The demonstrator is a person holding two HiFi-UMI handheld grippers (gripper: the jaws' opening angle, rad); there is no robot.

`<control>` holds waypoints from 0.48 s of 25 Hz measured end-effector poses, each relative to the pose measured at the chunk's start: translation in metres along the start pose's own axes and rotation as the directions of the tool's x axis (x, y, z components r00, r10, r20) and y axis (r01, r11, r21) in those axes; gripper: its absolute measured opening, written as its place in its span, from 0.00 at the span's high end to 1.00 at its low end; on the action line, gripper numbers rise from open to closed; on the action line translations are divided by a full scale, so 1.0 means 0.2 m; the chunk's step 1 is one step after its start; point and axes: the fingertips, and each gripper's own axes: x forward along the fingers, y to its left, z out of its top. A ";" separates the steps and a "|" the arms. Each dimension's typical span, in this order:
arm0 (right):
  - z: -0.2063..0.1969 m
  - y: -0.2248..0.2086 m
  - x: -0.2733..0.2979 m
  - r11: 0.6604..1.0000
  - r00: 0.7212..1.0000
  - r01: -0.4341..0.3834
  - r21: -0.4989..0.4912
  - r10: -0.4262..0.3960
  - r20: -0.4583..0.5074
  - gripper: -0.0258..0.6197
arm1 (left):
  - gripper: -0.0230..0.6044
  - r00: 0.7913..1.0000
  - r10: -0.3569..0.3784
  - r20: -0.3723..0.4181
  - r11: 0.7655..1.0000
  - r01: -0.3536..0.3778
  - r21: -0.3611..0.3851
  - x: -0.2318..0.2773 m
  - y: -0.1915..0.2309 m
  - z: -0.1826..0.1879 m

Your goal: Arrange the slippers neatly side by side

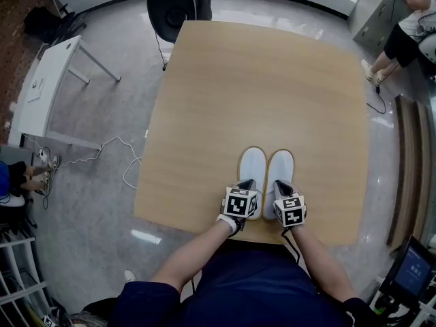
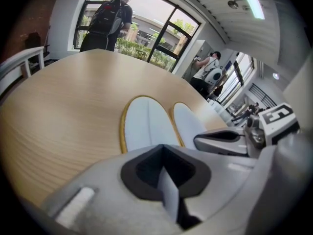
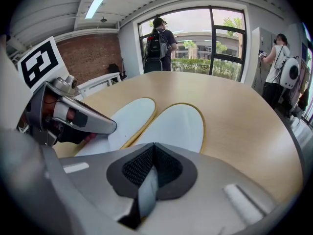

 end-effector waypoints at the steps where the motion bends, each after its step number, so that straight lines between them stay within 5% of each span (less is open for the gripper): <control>1: 0.00 0.01 0.00 1.000 1.000 -0.003 0.004 0.003 0.000 0.94 | 0.96 1.000 -0.002 -0.005 1.000 0.002 0.006 0.00 0.00 -0.01; 12: -0.12 0.06 -0.07 0.997 0.999 -0.044 0.068 0.043 0.010 0.94 | 0.96 0.999 -0.013 -0.032 0.999 0.015 0.052 -0.03 -0.04 -0.09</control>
